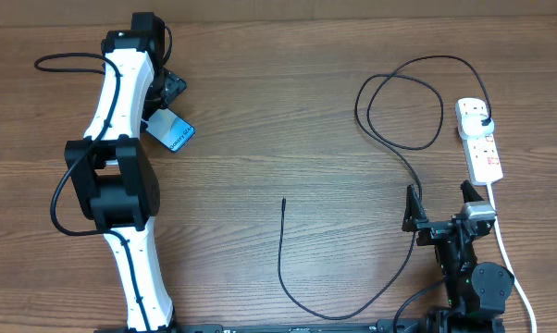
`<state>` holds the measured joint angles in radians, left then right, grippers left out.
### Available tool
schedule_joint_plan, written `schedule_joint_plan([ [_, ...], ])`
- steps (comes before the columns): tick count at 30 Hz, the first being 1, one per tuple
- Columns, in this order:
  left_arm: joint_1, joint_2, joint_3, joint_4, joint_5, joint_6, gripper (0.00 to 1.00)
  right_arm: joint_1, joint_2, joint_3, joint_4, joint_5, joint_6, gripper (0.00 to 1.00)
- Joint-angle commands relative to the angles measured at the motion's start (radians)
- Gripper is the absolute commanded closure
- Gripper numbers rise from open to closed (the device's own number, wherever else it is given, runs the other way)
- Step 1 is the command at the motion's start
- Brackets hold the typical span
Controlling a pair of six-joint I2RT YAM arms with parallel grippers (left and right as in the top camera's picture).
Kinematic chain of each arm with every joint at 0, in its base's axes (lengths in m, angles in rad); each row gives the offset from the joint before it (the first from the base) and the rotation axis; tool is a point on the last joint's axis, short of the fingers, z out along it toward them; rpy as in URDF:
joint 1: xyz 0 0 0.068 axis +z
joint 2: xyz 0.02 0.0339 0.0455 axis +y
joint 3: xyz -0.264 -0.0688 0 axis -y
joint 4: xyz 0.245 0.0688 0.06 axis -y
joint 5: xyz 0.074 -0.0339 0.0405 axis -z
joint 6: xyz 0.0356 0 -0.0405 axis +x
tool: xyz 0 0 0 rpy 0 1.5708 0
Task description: Plug charger to phone and switch on socket
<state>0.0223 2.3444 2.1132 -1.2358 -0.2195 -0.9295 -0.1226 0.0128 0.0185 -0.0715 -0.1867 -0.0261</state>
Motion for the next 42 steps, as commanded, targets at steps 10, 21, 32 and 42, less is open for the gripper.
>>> schedule_joint_plan([
  [10, 0.003, 0.096, -0.008, 0.018, 0.053, 0.006, 0.0, 0.006, -0.01, -0.011, 0.005, -0.005, 0.002, 0.0],
  [21, 0.004, 0.103, -0.008, 0.017, 0.026, 0.01, 0.0, 0.006, -0.01, -0.011, 0.005, -0.005, 0.002, 0.0],
  [32, 0.005, 0.104, -0.008, 0.016, -0.001, 0.025, 0.0, 0.006, -0.01, -0.011, 0.005, -0.005, 0.002, 0.0],
  [42, 0.005, 0.104, -0.008, 0.015, 0.0, 0.024, 0.0, 0.006, -0.01, -0.011, 0.005, -0.005, 0.002, 0.0],
])
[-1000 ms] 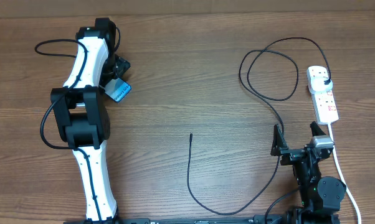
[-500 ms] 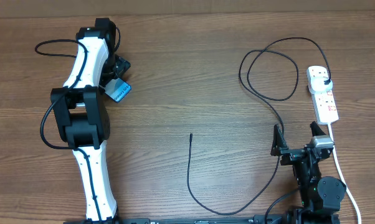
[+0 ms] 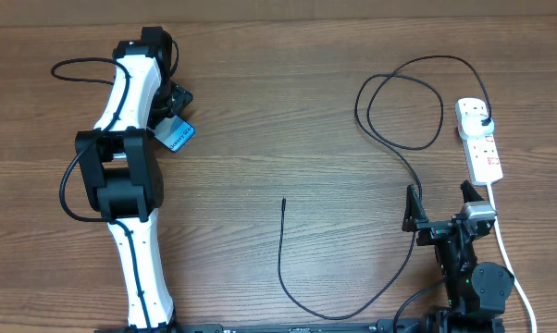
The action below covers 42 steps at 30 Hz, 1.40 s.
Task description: Plug charger to phone and switch on socket
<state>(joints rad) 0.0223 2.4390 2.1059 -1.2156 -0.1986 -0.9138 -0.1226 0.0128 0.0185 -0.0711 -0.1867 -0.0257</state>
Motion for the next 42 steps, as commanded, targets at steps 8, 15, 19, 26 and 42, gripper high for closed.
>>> schedule_joint_plan([
  [8, 0.005, 0.009, -0.002, 0.0, -0.021, 0.01, 0.0, 0.006, -0.01, -0.011, 0.005, -0.005, 0.002, 0.0],
  [15, 0.005, 0.009, -0.002, 0.013, -0.018, 0.032, 0.0, 0.006, -0.01, -0.011, 0.005, -0.005, 0.002, 0.0],
  [19, 0.005, 0.009, -0.002, 0.015, -0.011, 0.055, 0.0, 0.006, -0.01, -0.011, 0.005, -0.005, 0.002, 0.0],
  [26, 0.008, 0.01, -0.003, 0.021, 0.023, 0.071, 0.0, 0.006, -0.01, -0.011, 0.005, -0.005, 0.002, 0.0],
  [42, 0.025, 0.011, -0.005, 0.024, 0.061, 0.072, 0.0, 0.006, -0.01, -0.011, 0.005, -0.005, 0.002, 0.0],
])
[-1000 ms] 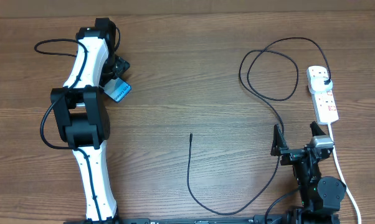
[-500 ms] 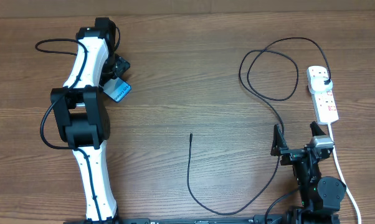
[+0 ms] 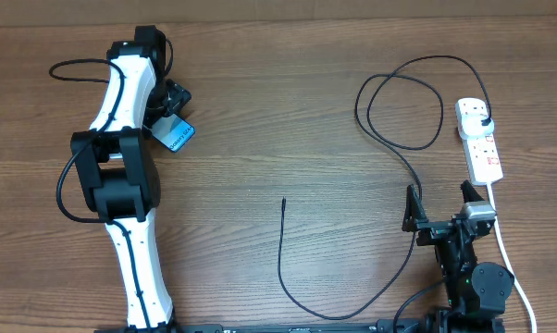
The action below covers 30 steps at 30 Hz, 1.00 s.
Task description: Plug charger to phone and switch on socket
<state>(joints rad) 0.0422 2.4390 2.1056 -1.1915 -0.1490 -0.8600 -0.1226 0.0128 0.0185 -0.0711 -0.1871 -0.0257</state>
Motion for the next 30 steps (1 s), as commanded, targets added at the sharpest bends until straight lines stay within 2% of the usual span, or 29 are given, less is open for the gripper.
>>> schedule_joint_plan([
  [1, 0.005, 0.011, -0.005, 0.0, 0.012, 0.018, 0.0, 0.006, -0.01, -0.011, 0.005, -0.005, 0.002, 0.0],
  [11, 0.005, 0.011, -0.069, 0.042, 0.013, 0.018, 0.0, 0.006, -0.01, -0.011, 0.005, -0.005, 0.002, 0.0],
  [30, 0.018, 0.011, -0.074, 0.066, 0.054, 0.035, 0.0, 0.006, -0.01, -0.011, 0.005, -0.005, 0.002, 0.0],
])
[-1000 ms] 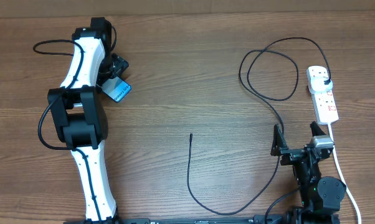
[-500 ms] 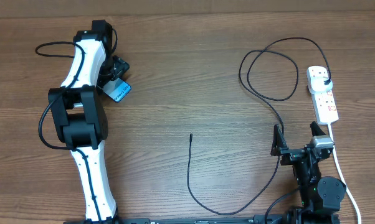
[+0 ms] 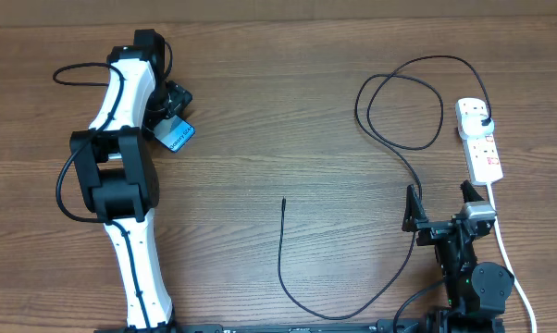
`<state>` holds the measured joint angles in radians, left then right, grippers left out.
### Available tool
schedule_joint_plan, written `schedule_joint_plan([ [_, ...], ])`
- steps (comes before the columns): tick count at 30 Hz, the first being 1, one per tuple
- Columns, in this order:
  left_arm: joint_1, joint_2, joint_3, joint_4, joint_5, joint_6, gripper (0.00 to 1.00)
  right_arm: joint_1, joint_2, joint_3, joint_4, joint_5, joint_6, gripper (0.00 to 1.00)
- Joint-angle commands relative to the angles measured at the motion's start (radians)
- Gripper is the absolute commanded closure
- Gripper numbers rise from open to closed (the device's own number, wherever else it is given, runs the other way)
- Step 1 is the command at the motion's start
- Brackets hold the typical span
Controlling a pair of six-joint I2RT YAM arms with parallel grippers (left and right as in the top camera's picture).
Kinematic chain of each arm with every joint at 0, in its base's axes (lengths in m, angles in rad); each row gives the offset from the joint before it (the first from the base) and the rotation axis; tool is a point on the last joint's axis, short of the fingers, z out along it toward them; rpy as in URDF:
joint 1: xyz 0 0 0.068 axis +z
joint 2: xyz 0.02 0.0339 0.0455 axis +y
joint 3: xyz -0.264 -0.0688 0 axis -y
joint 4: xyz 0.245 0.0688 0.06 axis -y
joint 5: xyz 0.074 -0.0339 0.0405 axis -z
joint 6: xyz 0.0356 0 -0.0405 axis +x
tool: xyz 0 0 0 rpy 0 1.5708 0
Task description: Plug charger to phone and switch on socket
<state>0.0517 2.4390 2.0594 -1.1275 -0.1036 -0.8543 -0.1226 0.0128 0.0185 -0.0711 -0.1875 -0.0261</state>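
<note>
The phone (image 3: 178,137), with its blue screen up, lies tilted at the far left of the table. My left gripper (image 3: 170,104) sits over the phone's far end and hides part of it; how its jaws stand is hidden. The black charger cable (image 3: 401,146) runs from the plug (image 3: 481,114) in the white socket strip (image 3: 482,153), loops, and passes my right gripper. It then curves along the near edge to its free tip (image 3: 284,201) at mid-table. My right gripper (image 3: 439,202) stands open at the near right, with the cable beside its left finger.
The left arm's white links (image 3: 121,185) stretch from the near edge up the left side. The strip's white cord (image 3: 503,248) trails toward the near right edge. A thin black lead (image 3: 70,70) loops off the left arm at the far left.
The left gripper first stood just beyond the phone, with most of the screen showing. By 2.4 s ago it had come down over the phone's far end and covered part of it, and it has stayed there. The phone, the cable and the right arm have kept their places.
</note>
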Motion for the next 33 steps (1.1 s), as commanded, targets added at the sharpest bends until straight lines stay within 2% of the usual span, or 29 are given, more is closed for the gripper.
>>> schedule_joint_plan([
  [1, 0.01, 0.011, -0.028, 0.002, 0.008, 0.036, 0.0, 0.006, -0.01, -0.011, 0.005, -0.004, 0.002, 0.0],
  [33, 0.049, 0.011, -0.029, 0.003, 0.031, 0.084, 0.0, 0.006, -0.01, -0.011, 0.005, -0.004, 0.002, 0.0],
])
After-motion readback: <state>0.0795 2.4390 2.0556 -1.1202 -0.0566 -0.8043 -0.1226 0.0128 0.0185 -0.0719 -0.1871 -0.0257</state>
